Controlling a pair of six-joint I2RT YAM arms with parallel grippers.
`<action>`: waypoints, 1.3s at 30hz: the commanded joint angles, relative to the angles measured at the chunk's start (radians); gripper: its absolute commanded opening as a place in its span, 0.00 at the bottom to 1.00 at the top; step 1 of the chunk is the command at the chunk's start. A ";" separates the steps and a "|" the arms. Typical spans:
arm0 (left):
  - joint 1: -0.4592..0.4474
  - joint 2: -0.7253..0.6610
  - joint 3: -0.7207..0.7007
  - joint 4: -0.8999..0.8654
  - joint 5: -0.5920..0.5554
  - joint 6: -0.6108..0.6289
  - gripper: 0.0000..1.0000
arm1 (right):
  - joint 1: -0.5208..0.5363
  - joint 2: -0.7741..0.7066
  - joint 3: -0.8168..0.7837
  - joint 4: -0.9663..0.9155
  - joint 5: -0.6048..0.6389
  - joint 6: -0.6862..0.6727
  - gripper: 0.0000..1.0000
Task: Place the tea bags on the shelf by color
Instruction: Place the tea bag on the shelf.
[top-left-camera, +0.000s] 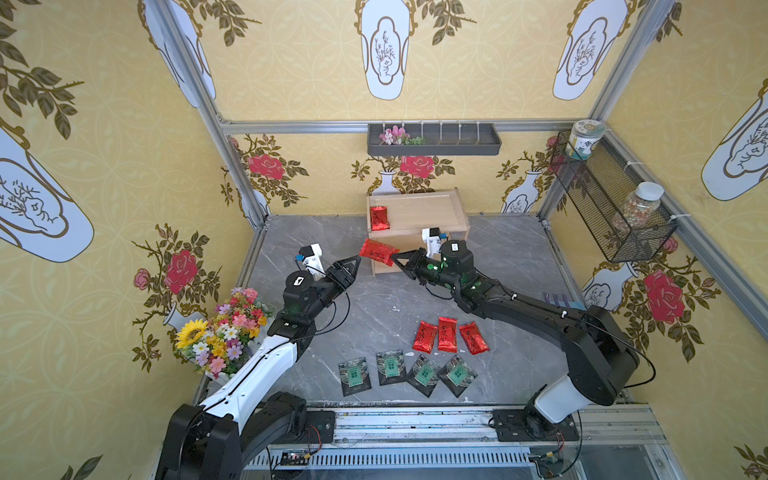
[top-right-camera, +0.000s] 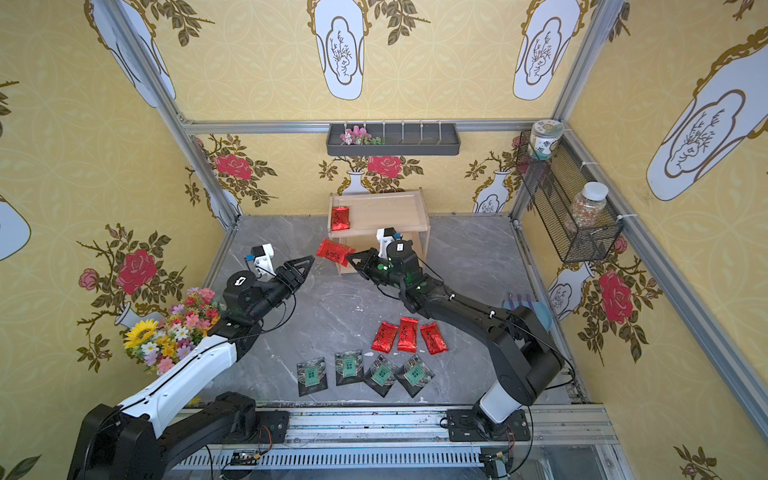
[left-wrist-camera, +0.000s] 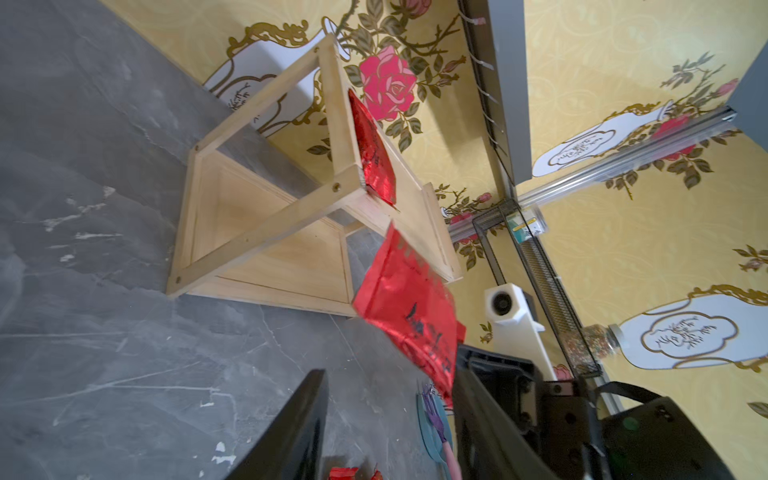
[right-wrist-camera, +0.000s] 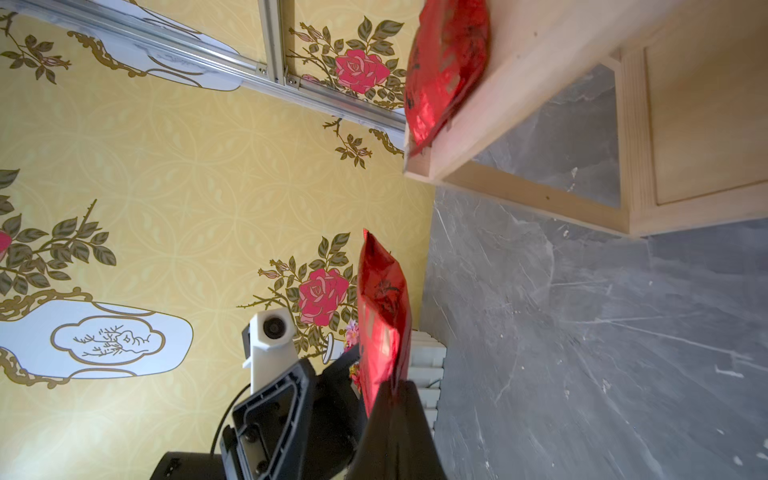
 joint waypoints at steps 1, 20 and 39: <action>0.000 0.017 0.019 -0.055 -0.035 0.047 0.54 | -0.014 0.032 0.070 -0.060 0.080 0.000 0.00; 0.012 0.003 0.054 -0.111 -0.024 0.109 0.54 | -0.059 0.150 0.348 -0.328 0.446 0.142 0.00; 0.023 0.002 0.045 -0.103 0.001 0.118 0.54 | -0.031 0.280 0.455 -0.341 0.491 0.151 0.28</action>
